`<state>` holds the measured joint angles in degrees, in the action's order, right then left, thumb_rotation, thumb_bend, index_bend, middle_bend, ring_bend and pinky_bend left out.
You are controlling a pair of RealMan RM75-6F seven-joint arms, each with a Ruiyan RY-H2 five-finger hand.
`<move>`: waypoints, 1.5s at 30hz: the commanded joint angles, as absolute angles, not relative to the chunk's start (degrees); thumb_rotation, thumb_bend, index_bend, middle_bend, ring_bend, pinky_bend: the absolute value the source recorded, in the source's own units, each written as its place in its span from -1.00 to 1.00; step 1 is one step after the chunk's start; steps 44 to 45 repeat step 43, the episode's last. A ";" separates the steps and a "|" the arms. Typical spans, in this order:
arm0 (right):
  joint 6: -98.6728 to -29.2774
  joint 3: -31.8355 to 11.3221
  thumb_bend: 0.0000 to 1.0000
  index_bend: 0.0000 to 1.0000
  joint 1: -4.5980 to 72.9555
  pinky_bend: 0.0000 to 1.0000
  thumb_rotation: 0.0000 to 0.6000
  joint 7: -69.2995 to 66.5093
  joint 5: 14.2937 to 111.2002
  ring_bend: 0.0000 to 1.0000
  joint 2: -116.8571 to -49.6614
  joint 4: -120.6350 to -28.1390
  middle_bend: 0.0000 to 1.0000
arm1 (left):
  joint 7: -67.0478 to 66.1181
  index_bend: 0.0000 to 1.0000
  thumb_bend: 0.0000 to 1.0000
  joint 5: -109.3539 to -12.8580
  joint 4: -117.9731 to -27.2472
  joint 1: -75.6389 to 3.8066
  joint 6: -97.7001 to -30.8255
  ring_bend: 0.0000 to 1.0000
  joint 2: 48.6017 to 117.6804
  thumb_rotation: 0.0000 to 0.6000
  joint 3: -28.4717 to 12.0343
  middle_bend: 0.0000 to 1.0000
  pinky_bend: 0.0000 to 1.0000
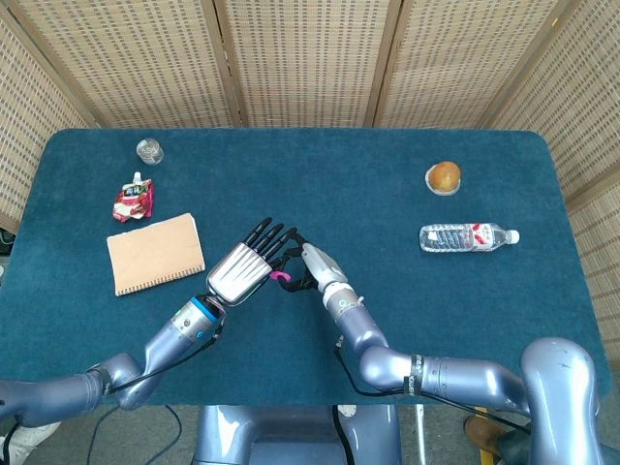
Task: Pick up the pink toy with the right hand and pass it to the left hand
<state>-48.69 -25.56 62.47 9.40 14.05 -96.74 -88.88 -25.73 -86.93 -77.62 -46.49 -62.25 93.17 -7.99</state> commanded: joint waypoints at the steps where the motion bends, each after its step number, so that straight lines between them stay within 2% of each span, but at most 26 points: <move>1: -48.71 -25.52 0.17 0.34 62.38 -1.00 1.00 9.26 14.02 -1.00 -96.66 -88.74 -0.76 | -25.03 0.57 -0.03 -86.56 -78.28 -46.39 -62.76 -1.00 92.64 1.00 -8.58 -1.00 -1.00; 23: -47.37 -23.96 0.17 0.36 60.22 -1.00 1.00 7.60 14.48 -1.00 -95.47 -86.85 -0.74 | -22.77 0.59 -0.02 -84.00 -84.96 -45.41 -66.77 -1.00 85.14 1.00 -13.48 -1.00 -1.00; 40: -47.46 -22.92 0.17 0.37 57.62 -1.00 1.00 6.44 15.48 -1.00 -93.17 -86.96 -0.74 | -17.91 0.59 -0.02 -78.62 -89.69 -42.06 -71.74 -1.00 73.18 1.00 -20.20 -1.00 -1.00; 45: -47.62 -22.88 0.17 0.37 57.24 -1.00 1.00 6.29 15.58 -1.00 -92.73 -87.23 -0.74 | -16.94 0.59 -0.02 -77.49 -89.60 -41.19 -72.20 -1.00 71.15 1.00 -20.93 -1.00 -1.00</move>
